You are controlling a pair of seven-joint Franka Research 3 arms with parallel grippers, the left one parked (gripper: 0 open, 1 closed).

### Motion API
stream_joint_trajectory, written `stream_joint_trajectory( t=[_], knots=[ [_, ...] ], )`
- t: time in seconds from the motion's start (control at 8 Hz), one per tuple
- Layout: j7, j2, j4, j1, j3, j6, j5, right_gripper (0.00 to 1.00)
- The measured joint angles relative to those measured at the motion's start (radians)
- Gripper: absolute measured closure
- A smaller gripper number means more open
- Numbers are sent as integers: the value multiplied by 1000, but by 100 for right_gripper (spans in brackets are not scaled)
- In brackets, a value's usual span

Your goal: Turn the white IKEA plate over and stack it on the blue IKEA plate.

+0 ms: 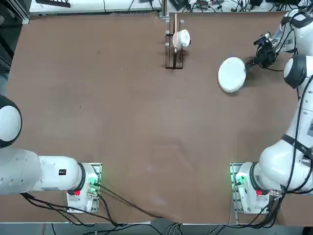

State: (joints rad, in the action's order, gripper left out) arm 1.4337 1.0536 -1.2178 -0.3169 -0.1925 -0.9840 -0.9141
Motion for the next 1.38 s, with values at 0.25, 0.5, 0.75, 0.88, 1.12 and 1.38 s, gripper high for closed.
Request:
stream_joint_trajectory(
  t=[0.25, 0.5, 0.75, 0.88, 1.12, 1.38],
  knots=[
    [-1, 0, 12, -8, -6, -6, 2, 29],
    [-1, 0, 12, -11, -6, -37, 3, 0],
    [-1, 1, 36, -11, -6, -99, 37, 0],
    [5, 0, 77, -11, -5, -142, 73, 0],
    [89, -3, 179, -11, -5, -282, 165, 0],
    [203, -11, 267, -9, -5, -409, 256, 0]
  ],
)
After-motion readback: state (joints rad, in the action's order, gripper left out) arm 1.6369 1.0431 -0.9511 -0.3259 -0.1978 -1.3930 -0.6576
